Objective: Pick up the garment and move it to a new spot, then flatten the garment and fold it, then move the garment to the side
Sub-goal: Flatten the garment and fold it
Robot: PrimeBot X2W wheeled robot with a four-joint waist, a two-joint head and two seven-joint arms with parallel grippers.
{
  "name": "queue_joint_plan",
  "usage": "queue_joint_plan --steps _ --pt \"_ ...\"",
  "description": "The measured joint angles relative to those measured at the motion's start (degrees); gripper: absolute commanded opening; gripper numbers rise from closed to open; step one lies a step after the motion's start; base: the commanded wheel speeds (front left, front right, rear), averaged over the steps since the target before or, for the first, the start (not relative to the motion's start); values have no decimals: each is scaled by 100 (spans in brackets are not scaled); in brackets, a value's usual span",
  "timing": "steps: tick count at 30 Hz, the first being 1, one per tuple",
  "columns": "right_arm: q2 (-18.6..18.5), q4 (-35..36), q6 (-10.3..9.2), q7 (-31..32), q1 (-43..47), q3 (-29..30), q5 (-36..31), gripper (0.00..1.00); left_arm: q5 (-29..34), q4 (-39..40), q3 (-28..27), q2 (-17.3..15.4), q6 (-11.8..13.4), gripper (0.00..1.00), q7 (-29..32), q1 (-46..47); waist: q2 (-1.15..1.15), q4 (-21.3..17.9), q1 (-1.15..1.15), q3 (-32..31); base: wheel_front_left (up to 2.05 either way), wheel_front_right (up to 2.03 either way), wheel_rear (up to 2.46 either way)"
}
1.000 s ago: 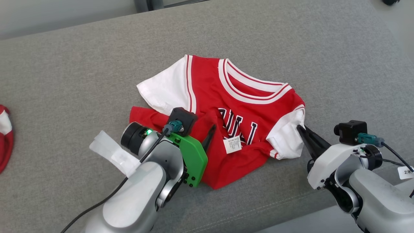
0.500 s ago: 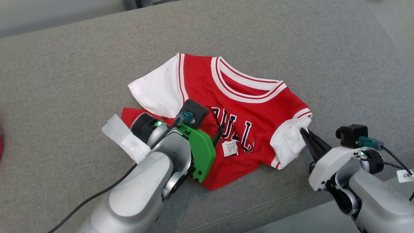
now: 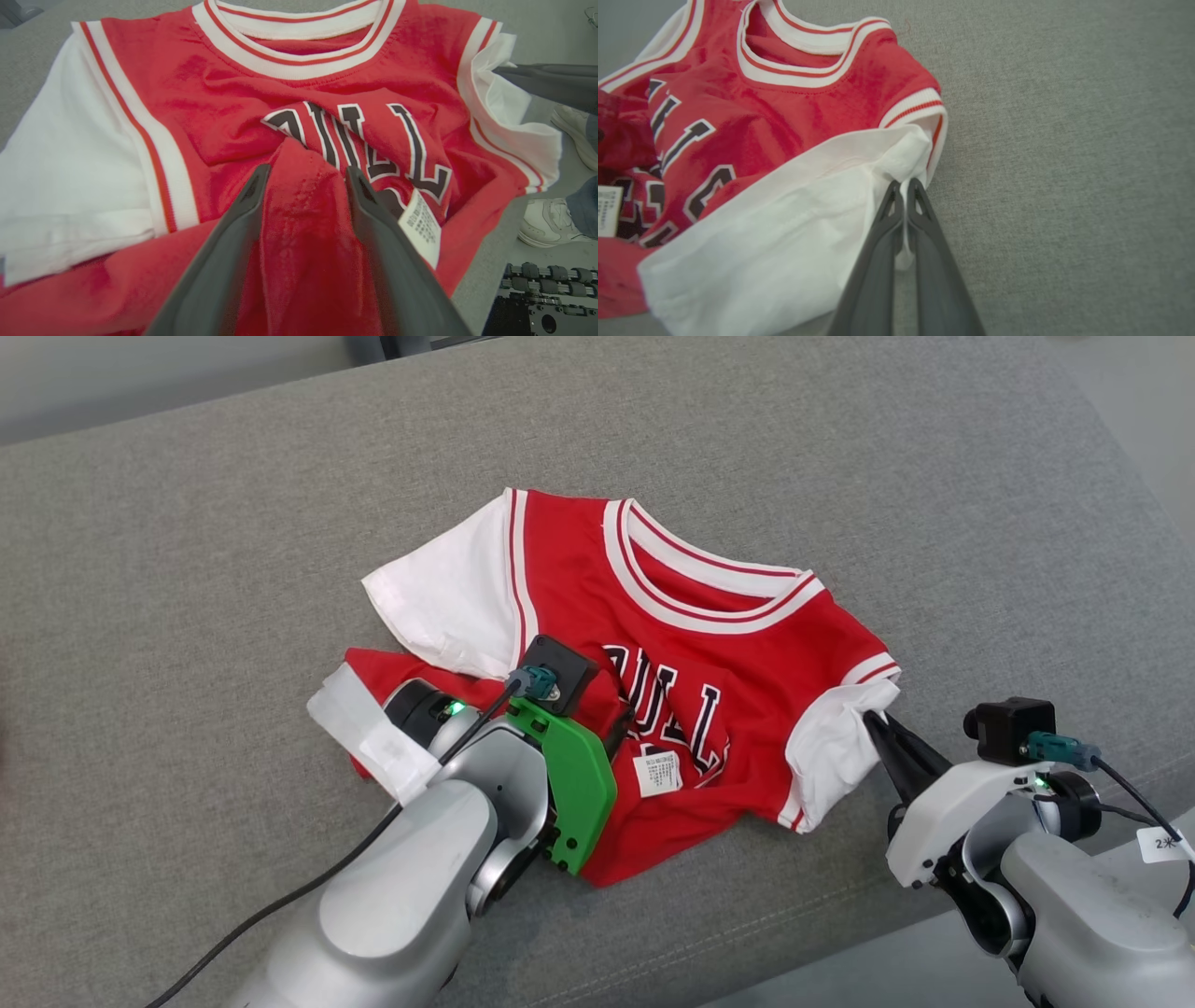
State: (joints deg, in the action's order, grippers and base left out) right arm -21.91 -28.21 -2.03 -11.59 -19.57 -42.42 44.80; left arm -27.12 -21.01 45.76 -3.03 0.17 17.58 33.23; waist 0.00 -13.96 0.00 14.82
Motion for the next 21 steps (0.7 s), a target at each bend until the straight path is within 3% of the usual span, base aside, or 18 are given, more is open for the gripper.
queue_joint_plan --steps 6,8,12,14,16,17,21 --pt "31 -136 49 -33 -17 2 0 0 -37 -91 76 10 -38 25 0 5 0 -13 0 18 0 0 0" --pt "38 -172 51 -51 -27 2 0 0 -37 -114 89 12 -66 26 -7 20 0 -9 0 18 0 0 0" --pt "42 -256 80 -51 -60 2 0 0 -44 -158 110 15 -67 40 -58 76 0 4 0 4 0 0 0" --pt "47 -309 94 -55 -79 4 0 0 -48 -192 125 16 -73 38 -105 119 0 14 0 -13 0 0 0" --pt "41 -366 94 -57 -80 21 2 0 -98 -193 125 20 -74 26 -178 149 0 38 0 -40 0 0 0" --pt "37 -391 97 -58 -79 30 4 0 -105 -177 108 23 -74 0 -234 157 0 55 0 -54 0 0 0" --pt "-7 -512 97 -75 -50 99 63 0 -344 31 -93 36 -74 0 -445 225 0 154 0 -105 0 0 0"
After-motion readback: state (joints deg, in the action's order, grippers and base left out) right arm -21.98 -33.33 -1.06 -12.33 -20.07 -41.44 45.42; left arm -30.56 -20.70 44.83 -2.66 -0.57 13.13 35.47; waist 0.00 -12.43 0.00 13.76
